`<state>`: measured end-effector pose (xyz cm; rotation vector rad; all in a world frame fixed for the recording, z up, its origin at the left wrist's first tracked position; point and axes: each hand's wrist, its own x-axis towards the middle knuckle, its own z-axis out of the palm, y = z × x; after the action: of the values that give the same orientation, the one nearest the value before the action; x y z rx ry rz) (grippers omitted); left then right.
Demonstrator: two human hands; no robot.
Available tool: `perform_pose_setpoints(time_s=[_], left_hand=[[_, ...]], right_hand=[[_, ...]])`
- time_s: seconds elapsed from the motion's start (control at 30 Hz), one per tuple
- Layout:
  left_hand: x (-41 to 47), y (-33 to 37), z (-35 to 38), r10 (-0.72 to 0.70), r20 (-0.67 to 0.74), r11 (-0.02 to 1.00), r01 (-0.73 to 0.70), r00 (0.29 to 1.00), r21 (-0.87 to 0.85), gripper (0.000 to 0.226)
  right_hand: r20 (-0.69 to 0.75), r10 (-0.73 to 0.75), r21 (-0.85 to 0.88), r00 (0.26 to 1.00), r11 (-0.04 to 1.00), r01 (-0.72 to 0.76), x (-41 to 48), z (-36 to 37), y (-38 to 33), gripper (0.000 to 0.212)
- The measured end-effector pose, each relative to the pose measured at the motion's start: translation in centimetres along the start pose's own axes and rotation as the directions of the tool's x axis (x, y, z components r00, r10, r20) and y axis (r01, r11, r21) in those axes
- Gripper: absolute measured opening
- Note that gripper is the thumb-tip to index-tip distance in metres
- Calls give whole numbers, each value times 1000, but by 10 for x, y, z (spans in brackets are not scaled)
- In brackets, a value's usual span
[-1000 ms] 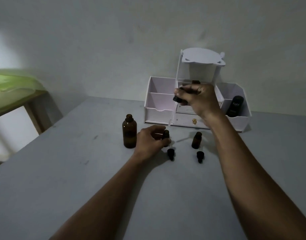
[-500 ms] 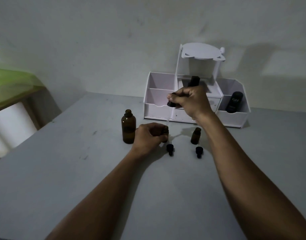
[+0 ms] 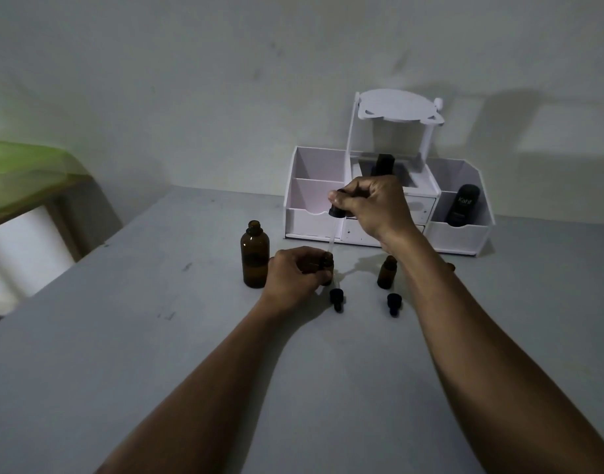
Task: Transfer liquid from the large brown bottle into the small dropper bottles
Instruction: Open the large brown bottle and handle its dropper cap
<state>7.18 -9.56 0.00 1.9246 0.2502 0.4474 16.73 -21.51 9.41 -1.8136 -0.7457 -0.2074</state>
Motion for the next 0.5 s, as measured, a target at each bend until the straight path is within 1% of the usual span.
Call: perform_pose_setpoints(time_s=[0.13, 0.2, 0.3, 0.33, 0.4, 0.43, 0.5], left_hand=[[0, -1, 0, -2, 0, 1000, 2, 1000, 4, 36], [-1, 0, 1, -3, -1, 1000, 3, 1000, -5, 36], [-3, 1, -3, 32, -12, 999, -32, 999, 1, 48], [-3, 1, -6, 62, -23, 997, -61, 998, 36, 51], [-7, 7, -15, 153, -93, 984, -144, 984, 103, 46], [-10, 11, -21, 213, -146, 973, -197, 966, 119, 39], [-16, 22, -37, 341, -267, 939, -317, 901, 130, 25]], right_hand=[[-28, 21, 18, 999, 1000, -21, 1, -1, -2, 9], [-49, 4, 31, 999, 1000, -3, 0, -1, -6, 11], [-111, -47, 52, 993, 997, 53, 1, -4, -15, 6], [-139, -53, 85, 989, 994, 65, 1, -6, -19, 4], [-207, -83, 122, 975, 986, 110, 1, -9, -30, 6], [-242, -106, 123, 964, 983, 139, 1, -11, -35, 8], [-282, -124, 180, 951, 967, 179, 1, -12, -46, 8]])
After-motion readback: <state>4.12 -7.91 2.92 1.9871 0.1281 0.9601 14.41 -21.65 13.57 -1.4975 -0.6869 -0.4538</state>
